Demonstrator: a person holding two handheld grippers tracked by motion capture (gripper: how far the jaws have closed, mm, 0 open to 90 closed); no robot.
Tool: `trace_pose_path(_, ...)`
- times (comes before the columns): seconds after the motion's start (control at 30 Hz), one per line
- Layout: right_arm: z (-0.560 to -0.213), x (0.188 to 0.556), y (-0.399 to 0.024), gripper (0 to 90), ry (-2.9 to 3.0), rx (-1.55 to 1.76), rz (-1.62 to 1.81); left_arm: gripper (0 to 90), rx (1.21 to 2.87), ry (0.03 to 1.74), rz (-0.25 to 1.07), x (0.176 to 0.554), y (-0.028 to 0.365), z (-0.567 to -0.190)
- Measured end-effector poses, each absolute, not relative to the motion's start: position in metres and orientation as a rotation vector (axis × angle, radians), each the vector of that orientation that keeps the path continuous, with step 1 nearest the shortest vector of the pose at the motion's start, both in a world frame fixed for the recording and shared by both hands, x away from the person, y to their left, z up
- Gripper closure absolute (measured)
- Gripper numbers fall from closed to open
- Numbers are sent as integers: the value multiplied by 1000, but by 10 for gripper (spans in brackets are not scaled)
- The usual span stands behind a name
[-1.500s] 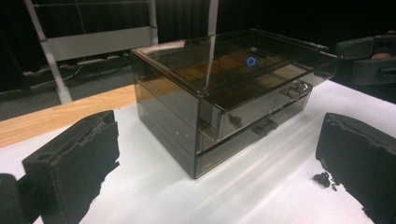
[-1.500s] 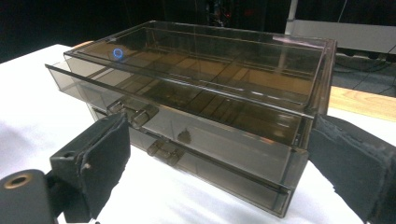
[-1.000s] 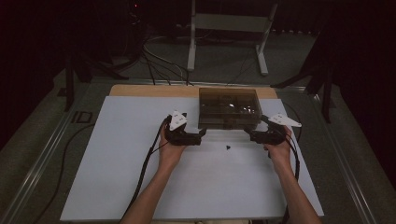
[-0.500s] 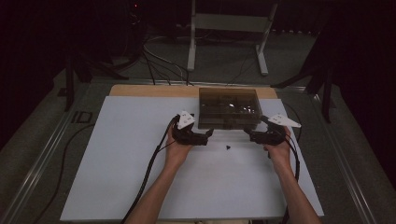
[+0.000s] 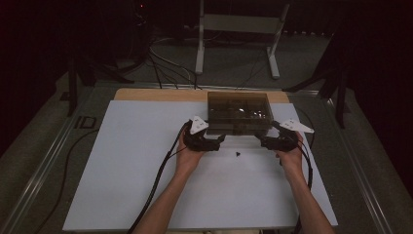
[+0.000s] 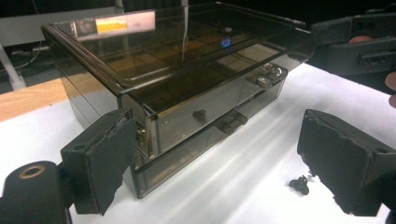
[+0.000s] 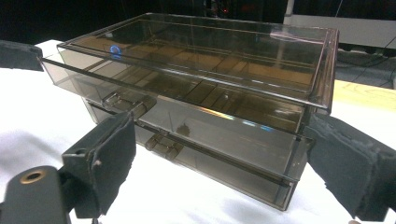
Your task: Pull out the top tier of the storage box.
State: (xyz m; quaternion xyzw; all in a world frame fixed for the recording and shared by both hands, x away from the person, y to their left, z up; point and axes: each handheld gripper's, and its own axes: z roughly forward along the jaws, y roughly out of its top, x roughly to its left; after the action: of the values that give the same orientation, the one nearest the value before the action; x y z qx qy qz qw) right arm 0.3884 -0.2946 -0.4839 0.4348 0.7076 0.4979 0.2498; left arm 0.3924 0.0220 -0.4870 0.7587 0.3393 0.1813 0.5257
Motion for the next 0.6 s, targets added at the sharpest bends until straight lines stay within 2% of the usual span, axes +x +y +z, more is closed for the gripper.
trace_pose_path(0.37, -482, 387, -296, 224, 1921, 1219, 1315, 220, 1828, 866, 494, 394, 13, -487)
trace_pose_path(0.6, -484, 388, -297, 231, 1929, 1241, 1303, 267, 1813, 891, 491, 396, 14, -488)
